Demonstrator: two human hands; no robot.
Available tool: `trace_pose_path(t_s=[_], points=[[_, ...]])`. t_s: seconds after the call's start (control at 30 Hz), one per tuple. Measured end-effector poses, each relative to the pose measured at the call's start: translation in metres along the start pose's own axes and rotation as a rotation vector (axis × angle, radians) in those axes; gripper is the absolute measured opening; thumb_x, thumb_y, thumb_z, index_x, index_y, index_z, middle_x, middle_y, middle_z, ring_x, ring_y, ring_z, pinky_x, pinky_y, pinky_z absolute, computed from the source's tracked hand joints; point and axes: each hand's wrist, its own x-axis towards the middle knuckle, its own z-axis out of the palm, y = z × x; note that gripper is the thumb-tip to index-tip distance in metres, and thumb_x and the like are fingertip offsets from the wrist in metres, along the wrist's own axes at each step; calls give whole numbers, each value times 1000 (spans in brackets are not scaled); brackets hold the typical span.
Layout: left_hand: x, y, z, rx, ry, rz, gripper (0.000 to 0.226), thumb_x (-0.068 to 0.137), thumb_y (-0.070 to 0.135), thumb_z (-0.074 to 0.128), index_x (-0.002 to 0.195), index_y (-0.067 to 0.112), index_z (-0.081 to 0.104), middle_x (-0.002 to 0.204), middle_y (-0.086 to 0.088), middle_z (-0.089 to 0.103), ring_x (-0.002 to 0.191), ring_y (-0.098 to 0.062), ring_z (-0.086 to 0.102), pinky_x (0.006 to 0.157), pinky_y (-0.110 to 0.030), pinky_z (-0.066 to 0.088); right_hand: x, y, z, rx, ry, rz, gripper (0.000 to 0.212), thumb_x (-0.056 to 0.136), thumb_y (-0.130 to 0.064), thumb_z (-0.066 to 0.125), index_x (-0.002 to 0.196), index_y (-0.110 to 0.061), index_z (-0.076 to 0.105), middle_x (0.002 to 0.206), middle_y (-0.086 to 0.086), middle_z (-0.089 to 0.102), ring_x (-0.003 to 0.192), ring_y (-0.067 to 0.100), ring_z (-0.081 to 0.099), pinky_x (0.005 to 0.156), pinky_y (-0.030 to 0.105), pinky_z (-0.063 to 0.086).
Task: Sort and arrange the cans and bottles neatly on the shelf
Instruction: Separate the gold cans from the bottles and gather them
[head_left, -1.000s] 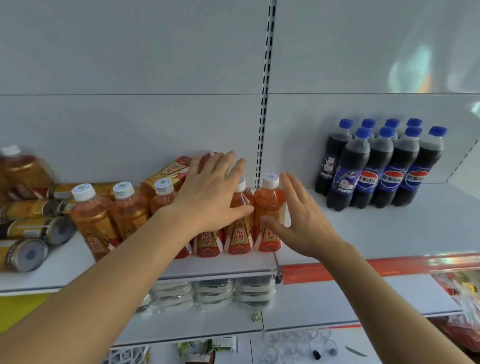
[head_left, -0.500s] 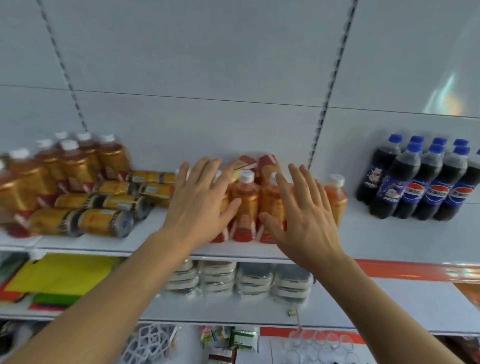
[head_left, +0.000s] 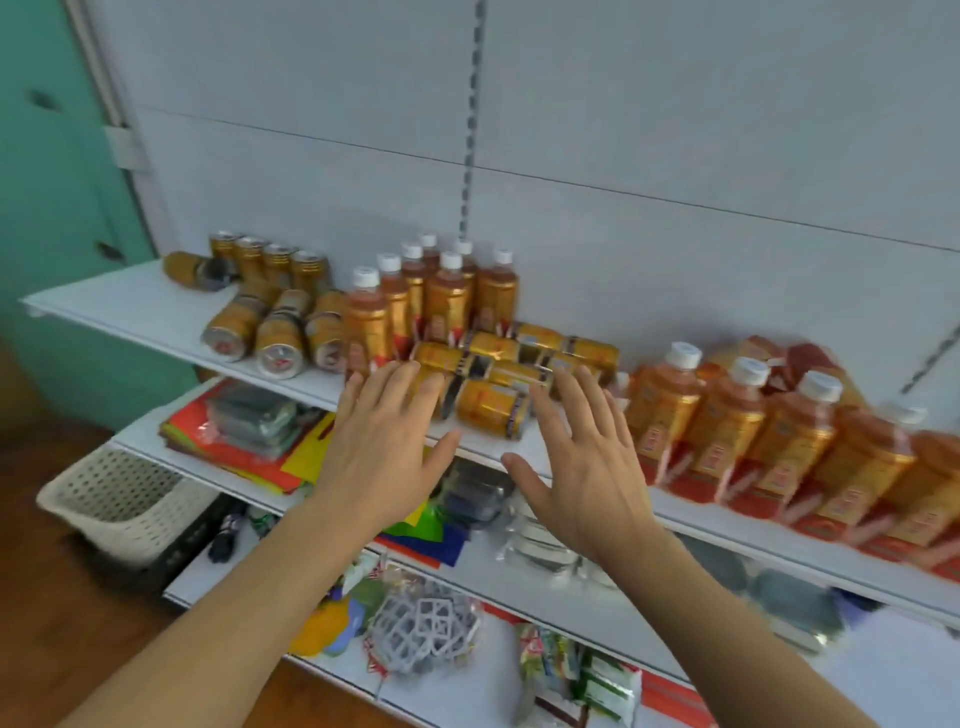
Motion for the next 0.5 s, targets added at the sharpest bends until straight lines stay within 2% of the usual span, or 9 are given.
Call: trace_pose_path(t_s=[0.23, 0.43, 0.5], points=[[23, -64, 22, 26, -51, -25, 75, 99, 64, 34, 159, 19, 38, 162, -8, 40, 154, -32, 31, 125, -56, 27, 66, -40, 52, 37, 0, -45, 82, 103, -70, 31, 165, -17, 35, 173, 14, 28, 164, 34, 10, 131, 57, 15], [74, -70, 48, 23, -141, 156, 80, 101, 59, 53, 165, 20, 26, 169, -7, 30, 158, -30, 21, 130, -51, 19, 97, -24, 95, 32, -54, 41, 86, 99, -73, 39, 166, -20, 30, 172, 12, 30, 164, 34, 10, 132, 55, 11], [88, -71, 60, 29, -166, 202, 83, 100, 55, 59, 165, 19, 23, 170, -7, 29, 159, -28, 20, 131, -48, 19, 99, -17, 105, 15, -77, 43, 86, 98, -73, 42, 166, -21, 31, 170, 9, 33, 163, 33, 14, 132, 55, 14]])
